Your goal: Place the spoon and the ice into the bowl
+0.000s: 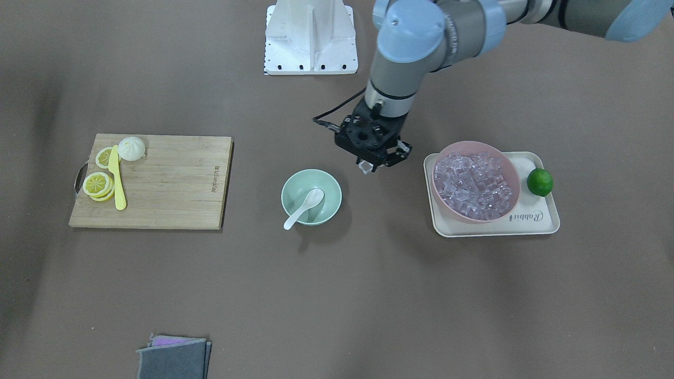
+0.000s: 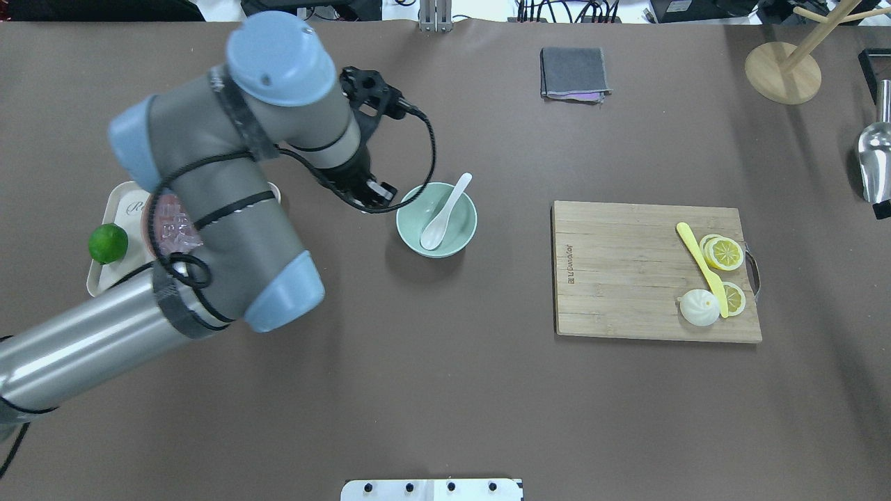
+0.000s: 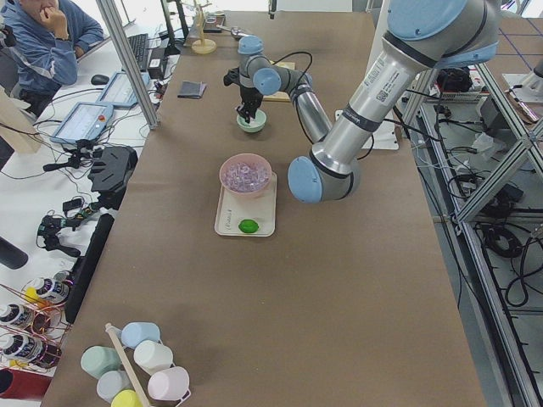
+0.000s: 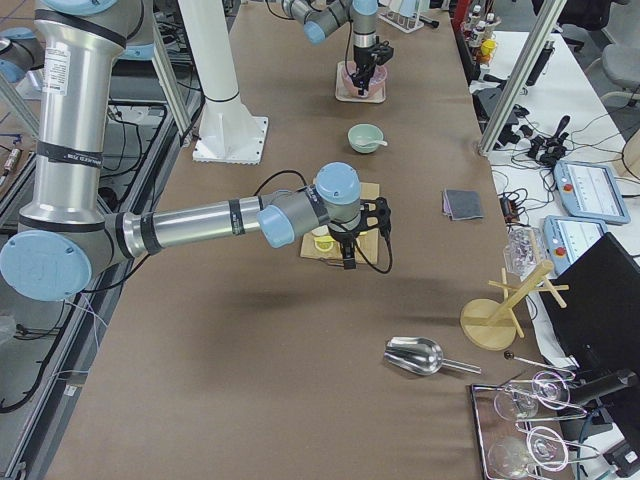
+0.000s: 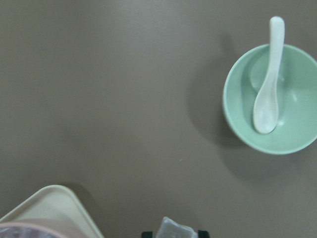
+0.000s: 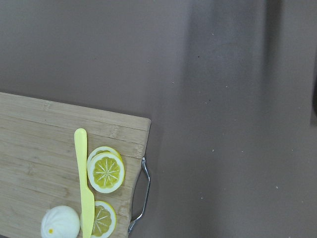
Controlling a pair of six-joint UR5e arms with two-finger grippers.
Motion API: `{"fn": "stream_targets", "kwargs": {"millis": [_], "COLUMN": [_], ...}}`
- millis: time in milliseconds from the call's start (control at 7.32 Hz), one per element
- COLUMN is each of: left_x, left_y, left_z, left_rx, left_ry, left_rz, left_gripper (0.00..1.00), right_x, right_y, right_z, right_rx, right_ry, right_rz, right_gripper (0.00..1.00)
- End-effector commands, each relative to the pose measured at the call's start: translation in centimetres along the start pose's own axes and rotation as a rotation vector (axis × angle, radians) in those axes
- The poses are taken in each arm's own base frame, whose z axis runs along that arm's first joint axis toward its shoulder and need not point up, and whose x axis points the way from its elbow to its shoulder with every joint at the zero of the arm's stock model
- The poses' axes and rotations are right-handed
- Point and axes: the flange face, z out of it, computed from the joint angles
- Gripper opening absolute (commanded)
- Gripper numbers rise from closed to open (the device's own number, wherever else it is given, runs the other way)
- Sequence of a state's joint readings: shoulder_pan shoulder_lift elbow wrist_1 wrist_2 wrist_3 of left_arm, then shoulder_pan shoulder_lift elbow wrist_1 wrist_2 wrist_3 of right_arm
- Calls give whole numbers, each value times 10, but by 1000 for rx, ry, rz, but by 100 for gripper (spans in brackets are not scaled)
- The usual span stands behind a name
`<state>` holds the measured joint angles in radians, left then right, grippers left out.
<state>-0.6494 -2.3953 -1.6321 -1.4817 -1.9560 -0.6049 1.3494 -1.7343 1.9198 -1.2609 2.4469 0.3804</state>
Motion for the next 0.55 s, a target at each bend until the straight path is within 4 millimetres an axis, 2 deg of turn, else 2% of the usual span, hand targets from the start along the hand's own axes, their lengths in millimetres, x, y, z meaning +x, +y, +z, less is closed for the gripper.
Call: {"fn": "stream_targets", "kwargs": {"millis": [0, 137, 273, 410], "left_x": [78, 80, 78, 61], "left_y": [-31, -30, -31, -40], "left_z": [46, 51, 50, 41], "left_rx": [40, 88, 92, 106], "left_ry": [7, 8, 6, -6], "left_rz": [-114, -131, -134, -141], "left_gripper": [15, 97, 98, 98], "right_x": [0, 0, 0, 0], "right_y": [0, -1, -1, -2], "right_z": [0, 1, 1, 1], "right_rx": [1, -1, -1, 1], "right_ry": [0, 0, 0, 4], "right_rz": [0, -1, 1, 1], "right_gripper": [100, 100, 100, 100]}}
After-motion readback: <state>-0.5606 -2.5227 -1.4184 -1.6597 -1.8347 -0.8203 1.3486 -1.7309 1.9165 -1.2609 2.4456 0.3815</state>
